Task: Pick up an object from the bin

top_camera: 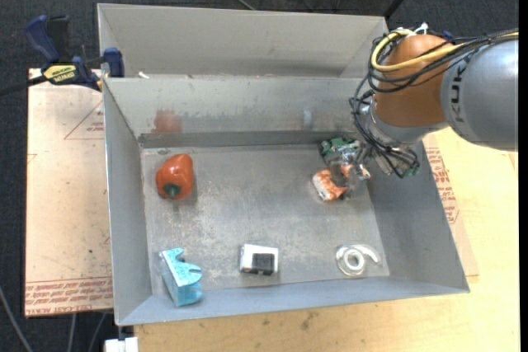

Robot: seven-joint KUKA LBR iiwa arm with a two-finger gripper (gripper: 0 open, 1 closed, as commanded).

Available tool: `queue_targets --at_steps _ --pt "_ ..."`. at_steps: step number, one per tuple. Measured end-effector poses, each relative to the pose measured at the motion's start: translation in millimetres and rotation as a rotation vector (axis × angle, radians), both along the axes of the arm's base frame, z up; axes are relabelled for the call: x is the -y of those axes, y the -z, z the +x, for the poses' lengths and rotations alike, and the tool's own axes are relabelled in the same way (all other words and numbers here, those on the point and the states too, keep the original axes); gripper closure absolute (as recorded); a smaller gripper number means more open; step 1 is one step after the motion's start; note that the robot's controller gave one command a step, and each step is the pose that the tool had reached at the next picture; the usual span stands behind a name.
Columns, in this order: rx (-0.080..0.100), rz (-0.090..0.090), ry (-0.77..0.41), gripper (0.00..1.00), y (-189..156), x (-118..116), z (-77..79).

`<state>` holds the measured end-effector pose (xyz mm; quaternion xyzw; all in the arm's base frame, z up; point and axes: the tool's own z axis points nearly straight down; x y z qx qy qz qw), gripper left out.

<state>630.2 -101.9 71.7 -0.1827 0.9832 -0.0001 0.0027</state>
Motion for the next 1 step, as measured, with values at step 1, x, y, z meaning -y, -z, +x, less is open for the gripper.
queue_targets --at_steps 1 --pt "-0.010 0.001 -0.003 1.00 -42.6 -3.9 -6.2"
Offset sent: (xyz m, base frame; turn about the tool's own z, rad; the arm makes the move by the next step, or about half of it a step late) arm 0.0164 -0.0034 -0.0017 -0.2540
